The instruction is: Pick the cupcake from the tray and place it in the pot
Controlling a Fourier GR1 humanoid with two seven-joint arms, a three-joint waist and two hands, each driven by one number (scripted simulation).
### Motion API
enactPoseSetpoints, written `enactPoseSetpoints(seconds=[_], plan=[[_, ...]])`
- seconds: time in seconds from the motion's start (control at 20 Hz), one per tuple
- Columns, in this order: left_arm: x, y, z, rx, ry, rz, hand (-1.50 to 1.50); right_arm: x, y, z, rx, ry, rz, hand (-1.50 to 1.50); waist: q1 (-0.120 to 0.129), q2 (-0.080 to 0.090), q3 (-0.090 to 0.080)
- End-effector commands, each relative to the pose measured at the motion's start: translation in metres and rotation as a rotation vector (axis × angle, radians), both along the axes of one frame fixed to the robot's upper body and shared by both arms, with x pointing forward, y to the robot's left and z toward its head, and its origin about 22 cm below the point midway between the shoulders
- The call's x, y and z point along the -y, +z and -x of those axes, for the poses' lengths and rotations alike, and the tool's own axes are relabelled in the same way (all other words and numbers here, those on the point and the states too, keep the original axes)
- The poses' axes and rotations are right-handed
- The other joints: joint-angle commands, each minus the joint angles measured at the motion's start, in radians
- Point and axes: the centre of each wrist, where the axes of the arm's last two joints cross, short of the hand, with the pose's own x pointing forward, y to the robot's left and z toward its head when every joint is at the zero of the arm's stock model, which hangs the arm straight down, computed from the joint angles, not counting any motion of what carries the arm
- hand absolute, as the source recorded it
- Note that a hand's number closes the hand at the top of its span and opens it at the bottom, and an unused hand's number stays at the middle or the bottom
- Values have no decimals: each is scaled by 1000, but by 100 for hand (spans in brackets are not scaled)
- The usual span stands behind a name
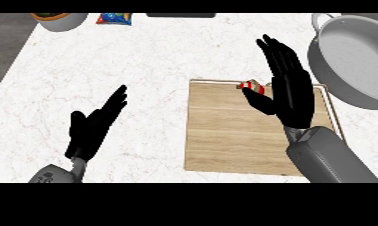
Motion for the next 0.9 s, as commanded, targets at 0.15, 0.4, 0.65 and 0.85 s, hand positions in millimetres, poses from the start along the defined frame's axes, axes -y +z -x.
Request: enactPoseSetpoints(seconds=[0.15, 0.4, 0.65, 0.85], plan=[[0, -6, -9, -23, 11, -9, 0, -94, 11, 1, -213, -242, 44, -150, -15, -6, 1], [4, -13, -8, -35, -19, -14, 0, -140, 33, -15, -327, -368, -30, -150, 8, 4, 6], [-4, -18, -8, -33, -19, 11, 0, -124, 30, -36, -545, -444, -70, -150, 4, 7, 6], [-4, -9, -9, -16, -32, 16, 0, -113, 7, -43, -720, -497, 9, -150, 4, 4, 7]])
